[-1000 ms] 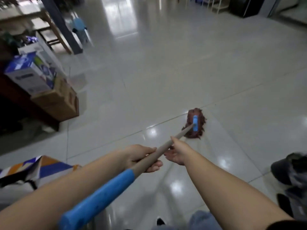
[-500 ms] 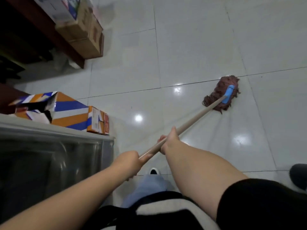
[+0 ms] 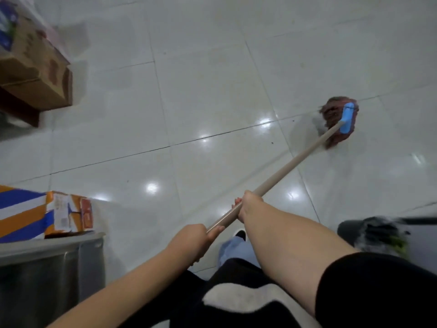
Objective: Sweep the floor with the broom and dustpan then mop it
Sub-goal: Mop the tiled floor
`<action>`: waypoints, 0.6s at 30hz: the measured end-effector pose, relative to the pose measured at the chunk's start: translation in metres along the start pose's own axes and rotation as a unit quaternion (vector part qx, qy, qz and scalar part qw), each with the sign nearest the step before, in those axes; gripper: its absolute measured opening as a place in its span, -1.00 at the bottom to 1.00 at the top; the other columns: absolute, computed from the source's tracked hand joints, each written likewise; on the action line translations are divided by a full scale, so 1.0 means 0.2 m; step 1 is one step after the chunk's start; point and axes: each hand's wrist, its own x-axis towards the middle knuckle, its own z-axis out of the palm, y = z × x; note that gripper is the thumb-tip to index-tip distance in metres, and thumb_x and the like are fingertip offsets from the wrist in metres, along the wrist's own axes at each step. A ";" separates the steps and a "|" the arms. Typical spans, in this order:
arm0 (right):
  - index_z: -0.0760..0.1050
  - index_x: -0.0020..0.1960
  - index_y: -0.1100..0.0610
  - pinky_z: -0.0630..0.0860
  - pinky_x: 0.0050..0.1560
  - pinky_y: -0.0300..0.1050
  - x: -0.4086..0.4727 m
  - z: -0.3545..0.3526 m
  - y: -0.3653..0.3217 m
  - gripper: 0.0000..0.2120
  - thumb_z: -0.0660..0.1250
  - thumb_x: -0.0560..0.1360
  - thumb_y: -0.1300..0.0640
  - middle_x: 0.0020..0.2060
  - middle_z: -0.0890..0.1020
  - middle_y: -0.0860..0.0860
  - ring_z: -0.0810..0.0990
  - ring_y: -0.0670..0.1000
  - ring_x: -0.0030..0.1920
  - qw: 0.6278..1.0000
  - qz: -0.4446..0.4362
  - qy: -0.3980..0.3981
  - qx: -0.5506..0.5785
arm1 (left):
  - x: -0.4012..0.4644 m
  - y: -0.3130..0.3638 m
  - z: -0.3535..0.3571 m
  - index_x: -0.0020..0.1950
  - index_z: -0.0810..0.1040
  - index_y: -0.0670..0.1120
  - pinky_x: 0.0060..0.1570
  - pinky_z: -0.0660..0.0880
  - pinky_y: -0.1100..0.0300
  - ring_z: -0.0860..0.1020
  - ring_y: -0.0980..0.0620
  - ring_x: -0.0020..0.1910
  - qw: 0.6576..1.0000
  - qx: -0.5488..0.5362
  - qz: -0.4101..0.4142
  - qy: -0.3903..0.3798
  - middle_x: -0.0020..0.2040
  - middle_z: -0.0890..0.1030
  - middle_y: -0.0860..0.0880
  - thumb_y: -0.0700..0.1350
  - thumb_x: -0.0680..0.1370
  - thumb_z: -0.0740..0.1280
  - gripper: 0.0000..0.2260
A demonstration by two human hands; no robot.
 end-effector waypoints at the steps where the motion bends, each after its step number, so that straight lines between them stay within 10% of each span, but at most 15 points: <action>1: 0.34 0.01 0.20 0.37 -0.40 -0.15 0.01 -0.03 -0.05 -0.90 0.16 0.60 0.16 -0.43 0.35 0.06 0.35 -0.03 -0.45 1.000 -0.010 0.007 -0.003 | 0.02 0.06 -0.01 -0.13 0.48 -0.18 -0.48 0.40 0.25 0.45 0.02 -0.48 1.000 -0.002 0.006 -0.008 -0.35 0.51 -0.08 0.29 0.56 0.02 -0.45; 9: 0.41 0.13 0.28 0.45 -0.41 -0.16 0.15 -0.20 -0.20 -0.66 0.13 0.59 0.01 -0.36 0.55 0.15 0.48 0.03 -0.47 0.990 -0.121 0.069 0.034 | 0.10 0.42 -0.15 -0.10 0.49 -0.21 -0.51 0.26 0.28 0.31 0.05 -0.50 0.991 -0.091 -0.006 -0.093 -0.38 0.40 -0.05 0.25 0.55 0.12 -0.50; 12: 0.32 -0.08 0.26 0.44 -0.55 -0.23 0.23 -0.28 -0.19 -0.68 0.08 0.62 -0.01 -0.43 0.48 0.16 0.47 0.06 -0.49 0.991 -0.072 0.056 0.096 | 0.07 0.53 -0.12 -0.19 0.41 -0.17 -0.49 0.18 0.30 0.21 0.10 -0.51 0.973 -0.154 -0.026 -0.168 -0.42 0.31 -0.02 0.41 0.46 0.08 -0.39; 18: 0.33 0.12 0.11 0.32 -0.66 -0.39 0.34 -0.26 0.33 -0.84 0.01 0.63 0.17 -0.43 0.41 0.13 0.34 0.02 -0.54 0.995 0.028 0.060 0.075 | 0.02 0.12 0.05 -0.26 0.32 -0.09 -0.60 0.24 0.42 0.27 0.15 -0.65 0.932 -0.187 -0.119 -0.287 -0.53 0.32 0.02 0.40 0.47 0.07 -0.46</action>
